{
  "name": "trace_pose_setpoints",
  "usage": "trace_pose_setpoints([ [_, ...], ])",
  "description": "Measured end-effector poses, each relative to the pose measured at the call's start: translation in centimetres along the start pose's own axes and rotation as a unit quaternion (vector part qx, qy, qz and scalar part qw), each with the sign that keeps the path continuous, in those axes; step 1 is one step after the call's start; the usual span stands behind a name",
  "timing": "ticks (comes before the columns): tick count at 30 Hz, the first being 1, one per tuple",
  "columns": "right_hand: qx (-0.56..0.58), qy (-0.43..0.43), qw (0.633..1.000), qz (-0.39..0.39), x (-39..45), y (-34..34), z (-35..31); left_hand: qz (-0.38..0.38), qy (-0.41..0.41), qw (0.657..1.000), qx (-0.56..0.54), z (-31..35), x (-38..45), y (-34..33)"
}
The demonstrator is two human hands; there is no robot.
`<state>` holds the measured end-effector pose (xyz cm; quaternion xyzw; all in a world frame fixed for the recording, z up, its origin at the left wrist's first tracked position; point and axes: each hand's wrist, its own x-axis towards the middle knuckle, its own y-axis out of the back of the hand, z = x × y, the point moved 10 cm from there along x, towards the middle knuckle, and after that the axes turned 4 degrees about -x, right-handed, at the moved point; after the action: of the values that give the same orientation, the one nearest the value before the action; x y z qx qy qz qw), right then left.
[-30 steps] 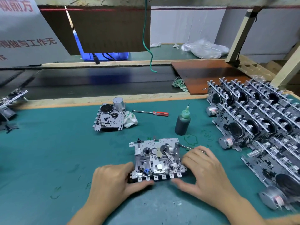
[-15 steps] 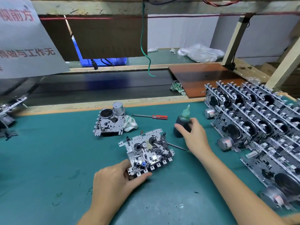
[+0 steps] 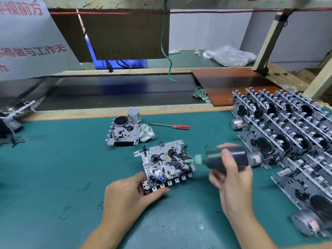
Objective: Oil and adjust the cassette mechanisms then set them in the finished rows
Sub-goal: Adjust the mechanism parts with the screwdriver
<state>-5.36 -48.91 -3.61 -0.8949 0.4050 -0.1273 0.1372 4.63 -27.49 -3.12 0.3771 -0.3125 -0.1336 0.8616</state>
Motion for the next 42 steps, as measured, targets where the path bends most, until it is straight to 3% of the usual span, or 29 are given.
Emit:
trace_pose_setpoints([
  [3, 0.007, -0.004, 1.0, 0.024, -0.2, 0.6, 0.1, 0.001, -0.003, 1.0, -0.003, 0.1, 0.0, 0.1],
  [7, -0.06, 0.064, 0.995, 0.036, -0.9, 0.7, -1.5, 0.001, -0.014, 1.0, 0.005, 0.5, 0.0, 0.2],
  [20, -0.161, 0.118, 0.98, -0.014, -1.5, -0.7, -1.9, 0.0, -0.004, 1.0, -0.001, 0.2, 0.0, 0.0],
  [35, -0.158, 0.121, 0.98, -0.016, -1.4, -0.7, -1.6, -0.007, 0.001, 1.0, -0.004, 0.2, -0.1, 0.0],
  [42, -0.134, 0.19, 0.972, -0.005, -2.3, -0.7, -3.5, -0.016, 0.018, 0.999, -0.022, -0.1, 0.0, 0.0],
])
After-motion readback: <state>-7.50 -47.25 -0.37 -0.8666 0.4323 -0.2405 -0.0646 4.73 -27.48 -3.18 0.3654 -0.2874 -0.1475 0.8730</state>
